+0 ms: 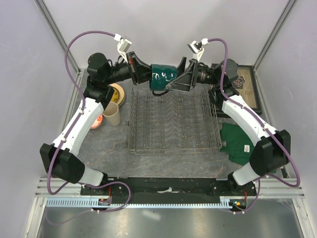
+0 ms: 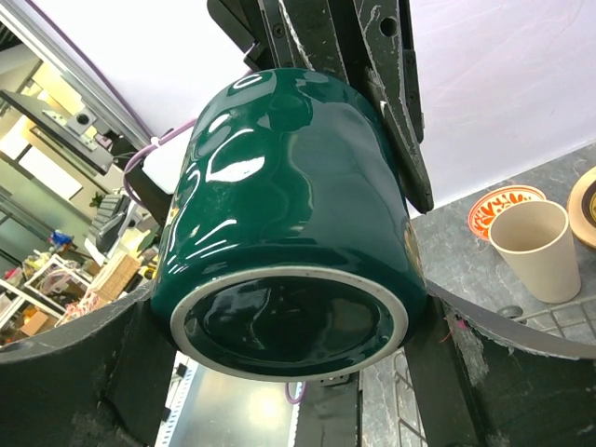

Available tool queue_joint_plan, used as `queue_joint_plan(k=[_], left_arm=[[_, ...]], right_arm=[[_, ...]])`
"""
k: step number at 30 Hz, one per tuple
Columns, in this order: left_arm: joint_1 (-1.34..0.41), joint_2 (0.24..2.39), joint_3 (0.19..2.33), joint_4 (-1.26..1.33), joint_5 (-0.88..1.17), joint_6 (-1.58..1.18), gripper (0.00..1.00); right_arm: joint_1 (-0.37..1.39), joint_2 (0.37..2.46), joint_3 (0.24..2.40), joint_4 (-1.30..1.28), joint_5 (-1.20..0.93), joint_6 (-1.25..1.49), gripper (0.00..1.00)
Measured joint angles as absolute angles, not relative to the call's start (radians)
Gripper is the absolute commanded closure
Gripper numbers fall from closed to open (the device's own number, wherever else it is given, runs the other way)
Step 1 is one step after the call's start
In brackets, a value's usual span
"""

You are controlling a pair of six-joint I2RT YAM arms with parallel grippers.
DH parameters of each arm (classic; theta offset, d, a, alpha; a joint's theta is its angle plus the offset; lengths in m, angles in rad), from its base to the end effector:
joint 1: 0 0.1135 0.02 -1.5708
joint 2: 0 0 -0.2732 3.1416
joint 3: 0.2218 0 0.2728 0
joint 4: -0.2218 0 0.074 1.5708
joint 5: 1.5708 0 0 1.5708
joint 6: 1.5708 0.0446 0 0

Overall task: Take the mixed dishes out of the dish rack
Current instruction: Place the cup at the center of the board.

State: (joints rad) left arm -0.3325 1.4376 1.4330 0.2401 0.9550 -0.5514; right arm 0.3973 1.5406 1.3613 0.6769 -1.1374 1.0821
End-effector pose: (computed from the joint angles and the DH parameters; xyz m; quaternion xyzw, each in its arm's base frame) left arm 0.3162 -0.1477 0.4663 0.2987 0.5860 -0.5555 0.5087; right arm 0.3216 0.1789 0.4424 -0.2914 0.5611 0.6915 0.3494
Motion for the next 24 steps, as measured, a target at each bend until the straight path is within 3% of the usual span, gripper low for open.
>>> queue_joint_plan(k=[6,24], left_arm=[[-0.310,1.419,1.411,0.244,0.987,-0.561,0.98],[-0.198,1.323,1.365,0.268,1.042,-0.655,0.99]], right_arm=[[0.400,1.530,1.361,0.630,-1.140,1.038,0.02],[0.342,1.520,1.343,0.589,-1.143,0.949,0.02]])
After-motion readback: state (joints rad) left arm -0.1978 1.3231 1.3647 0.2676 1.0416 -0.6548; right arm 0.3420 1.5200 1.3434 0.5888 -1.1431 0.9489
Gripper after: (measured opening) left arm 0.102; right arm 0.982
